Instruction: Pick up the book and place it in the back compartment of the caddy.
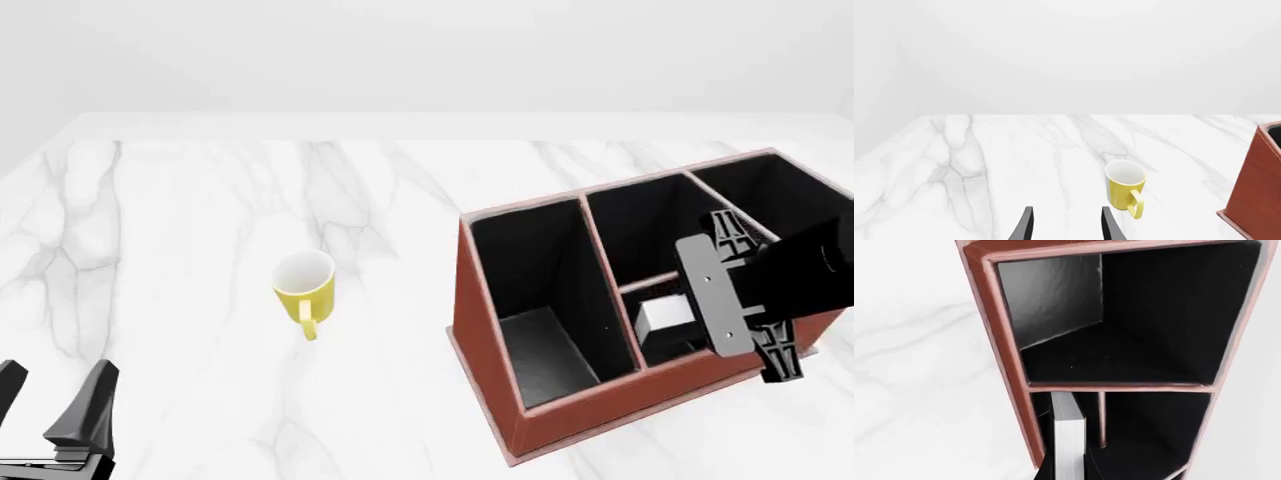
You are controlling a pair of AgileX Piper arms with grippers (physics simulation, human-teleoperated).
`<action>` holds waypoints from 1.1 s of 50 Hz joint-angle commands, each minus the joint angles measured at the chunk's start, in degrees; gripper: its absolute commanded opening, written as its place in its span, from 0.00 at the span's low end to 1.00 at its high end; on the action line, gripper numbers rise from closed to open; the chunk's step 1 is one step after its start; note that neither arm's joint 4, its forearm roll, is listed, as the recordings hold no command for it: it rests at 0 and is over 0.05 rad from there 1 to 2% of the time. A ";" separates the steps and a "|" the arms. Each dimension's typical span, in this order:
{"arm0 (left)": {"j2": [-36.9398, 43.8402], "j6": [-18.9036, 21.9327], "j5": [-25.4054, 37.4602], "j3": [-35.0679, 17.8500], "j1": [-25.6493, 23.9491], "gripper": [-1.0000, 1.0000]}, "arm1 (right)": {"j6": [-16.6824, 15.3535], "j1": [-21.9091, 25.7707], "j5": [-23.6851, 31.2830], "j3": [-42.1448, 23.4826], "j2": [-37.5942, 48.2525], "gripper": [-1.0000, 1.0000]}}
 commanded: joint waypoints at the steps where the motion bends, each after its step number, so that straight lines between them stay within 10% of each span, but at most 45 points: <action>1: 0.00 -0.01 0.00 0.00 0.00 1.00 | 1.27 -0.02 -0.66 -0.55 0.35 0.00; 55: 0.01 -0.04 0.00 0.00 -0.01 1.00 | 0.93 -0.54 -8.71 -2.63 11.36 0.00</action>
